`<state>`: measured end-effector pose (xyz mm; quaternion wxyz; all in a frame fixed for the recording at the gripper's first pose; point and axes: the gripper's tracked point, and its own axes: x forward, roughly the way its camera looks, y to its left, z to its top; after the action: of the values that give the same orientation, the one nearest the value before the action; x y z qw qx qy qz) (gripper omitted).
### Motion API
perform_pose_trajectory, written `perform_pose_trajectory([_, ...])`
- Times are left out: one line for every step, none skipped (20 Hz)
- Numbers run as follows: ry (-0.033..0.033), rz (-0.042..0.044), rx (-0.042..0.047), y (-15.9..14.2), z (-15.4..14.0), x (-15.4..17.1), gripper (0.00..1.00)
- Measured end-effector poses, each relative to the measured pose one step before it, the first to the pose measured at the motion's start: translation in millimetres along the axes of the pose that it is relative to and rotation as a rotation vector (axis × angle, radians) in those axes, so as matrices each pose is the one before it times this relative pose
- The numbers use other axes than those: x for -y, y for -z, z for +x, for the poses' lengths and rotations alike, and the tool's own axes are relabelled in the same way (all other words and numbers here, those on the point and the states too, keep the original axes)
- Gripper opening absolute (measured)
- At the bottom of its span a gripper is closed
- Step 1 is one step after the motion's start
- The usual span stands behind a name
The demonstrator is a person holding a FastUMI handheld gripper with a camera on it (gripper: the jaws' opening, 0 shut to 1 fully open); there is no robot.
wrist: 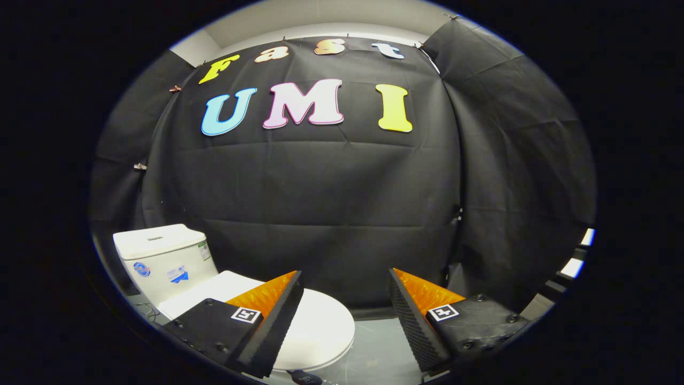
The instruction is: Open the toilet lid.
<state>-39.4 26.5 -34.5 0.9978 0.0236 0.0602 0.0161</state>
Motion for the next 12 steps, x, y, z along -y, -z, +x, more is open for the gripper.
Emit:
perform_pose_trajectory([-0.00552,0.01208,-0.02205,10.85,-3.09,-2.84,0.98])
perform_pose_trajectory([-0.00537,0.01872,-0.02413,11.86,-4.57,-1.95,0.98])
perform_pose_trajectory([-0.00422,0.02501,-0.01963,11.59,-4.16,-1.51,0.98])
perform_pose_trajectory([-0.01109,0.03539,-0.01963,10.74,-3.92,-2.20,0.98])
perform_pose_trajectory([-0.00930,0.05060,-0.02610,13.03,-3.72,-0.96,0.98])
perform_pose_trajectory([-0.02355,0.06756,-0.02009,10.67,-2.73,-3.30,0.98])
perform_pose_trajectory([-0.00130,0.06947,-0.02985,12.70,-1.40,0.94,0.98])
perform_pose_trajectory([0.00403,0.06356,-0.03455,13.34,-0.55,3.36,0.98])
perform_pose_trajectory([0.00692,0.05822,-0.03258,12.48,1.24,5.25,0.98])
perform_pose_trajectory([0.01450,0.04596,-0.03325,12.55,0.44,8.25,0.98])
perform_pose_trajectory([0.00804,0.04186,-0.02821,11.43,1.50,7.98,0.98])
perform_pose_trajectory([0.01649,0.04156,-0.03109,10.87,2.67,9.55,0.98])
